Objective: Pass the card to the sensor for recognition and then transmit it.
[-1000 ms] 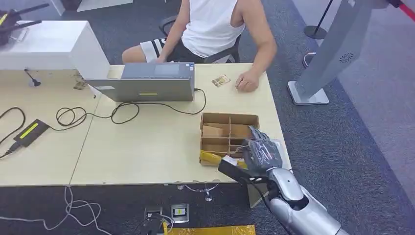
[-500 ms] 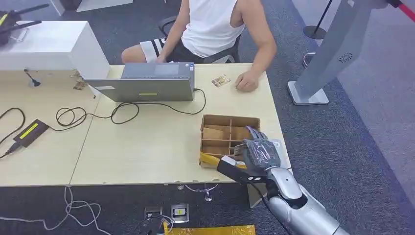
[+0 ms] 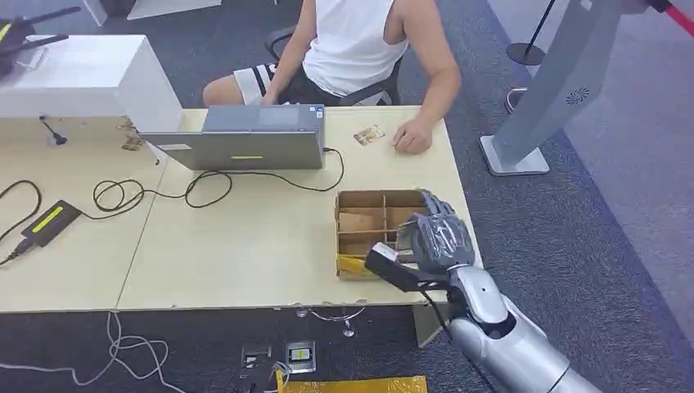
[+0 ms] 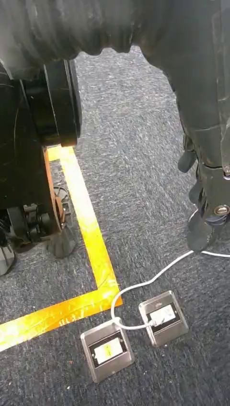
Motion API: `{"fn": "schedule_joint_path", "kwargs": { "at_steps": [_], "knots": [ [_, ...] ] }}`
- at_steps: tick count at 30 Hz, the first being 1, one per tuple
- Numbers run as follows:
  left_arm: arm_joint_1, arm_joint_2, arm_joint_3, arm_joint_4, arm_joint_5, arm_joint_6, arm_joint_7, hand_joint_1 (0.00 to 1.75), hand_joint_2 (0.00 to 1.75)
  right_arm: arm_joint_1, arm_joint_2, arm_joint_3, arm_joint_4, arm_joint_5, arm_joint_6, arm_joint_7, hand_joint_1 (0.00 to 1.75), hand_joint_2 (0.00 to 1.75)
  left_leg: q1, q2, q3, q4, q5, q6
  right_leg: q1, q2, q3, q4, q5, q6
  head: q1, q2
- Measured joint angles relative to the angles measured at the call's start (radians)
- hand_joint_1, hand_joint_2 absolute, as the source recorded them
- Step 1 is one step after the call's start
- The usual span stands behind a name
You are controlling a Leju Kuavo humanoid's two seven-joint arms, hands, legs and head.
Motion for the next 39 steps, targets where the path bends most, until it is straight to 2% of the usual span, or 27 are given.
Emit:
{"fn": "schedule_joint_path", "kwargs": {
  "at_steps": [9, 14, 18, 22, 26, 33, 39],
  "knots": [
    [-0.01, 0.0, -0.028, 0.0, 0.016, 0.0, -0.002, 0.0, 1.75, -0.17, -0.031, -0.05, -0.111, 0.045, 0.04, 0.006, 1.75, 1.75, 0.0, 0.0, 0.0, 0.0, 0.0, 0.0, 0.0, 0.0, 0.0, 0.0, 0.0, 0.0, 0.0, 0.0],
    [-0.024, -0.001, -0.042, 0.002, 0.001, 0.0, -0.003, 0.0, 1.75, -0.272, -0.037, -0.051, -0.142, 0.044, 0.111, 0.027, 1.75, 1.75, 0.0, 0.0, 0.0, 0.0, 0.0, 0.0, 0.0, 0.0, 0.0, 0.0, 0.0, 0.0, 0.0, 0.0],
    [-0.036, -0.001, -0.053, 0.002, -0.01, 0.0, 0.006, 0.0, 1.75, -0.334, -0.036, -0.037, -0.13, -0.006, 0.197, 0.019, 1.75, 1.75, 0.0, 0.0, -0.001, 0.0, 0.0, 0.0, 0.0, 0.0, 0.0, 0.0, 0.0, 0.0, 0.0, 0.0],
    [-0.044, 0.0, -0.075, 0.002, -0.004, 0.0, 0.017, 0.0, 1.75, -0.386, -0.02, -0.007, -0.063, -0.05, 0.214, -0.002, 1.75, 1.75, 0.0, -0.001, -0.002, 0.0, 0.0, 0.0, 0.0, -0.001, 0.0, 0.0, 0.0, 0.0, 0.0, 0.0],
    [-0.049, 0.004, -0.108, 0.003, 0.001, -0.002, 0.024, 0.0, 1.75, -0.444, 0.016, 0.053, 0.07, -0.065, 0.222, -0.013, 1.75, 1.75, 0.0, -0.001, -0.002, 0.0, 0.0, 0.0, 0.0, -0.001, -0.001, 0.0, 0.0, 0.0, 0.0, 0.0],
    [-0.051, 0.007, -0.136, 0.0, -0.002, -0.001, 0.039, 0.0, 1.75, -0.513, 0.074, 0.102, 0.263, -0.088, 0.216, -0.005, 1.75, 1.75, 0.0, -0.003, -0.003, 0.0, 0.0, 0.0, 0.0, -0.003, -0.001, 0.0, 0.0, 0.0, 0.0, 0.0],
    [-0.05, 0.009, -0.15, 0.0, 0.014, -0.002, 0.041, 0.0, 1.75, -0.544, 0.105, 0.133, 0.367, -0.104, 0.197, 0.004, 1.75, 1.75, 0.0, -0.003, -0.003, 0.0, 0.0, 0.0, 0.0, -0.002, -0.001, 0.0, 0.0, 0.0, 0.0, 0.0]
  ]
}}
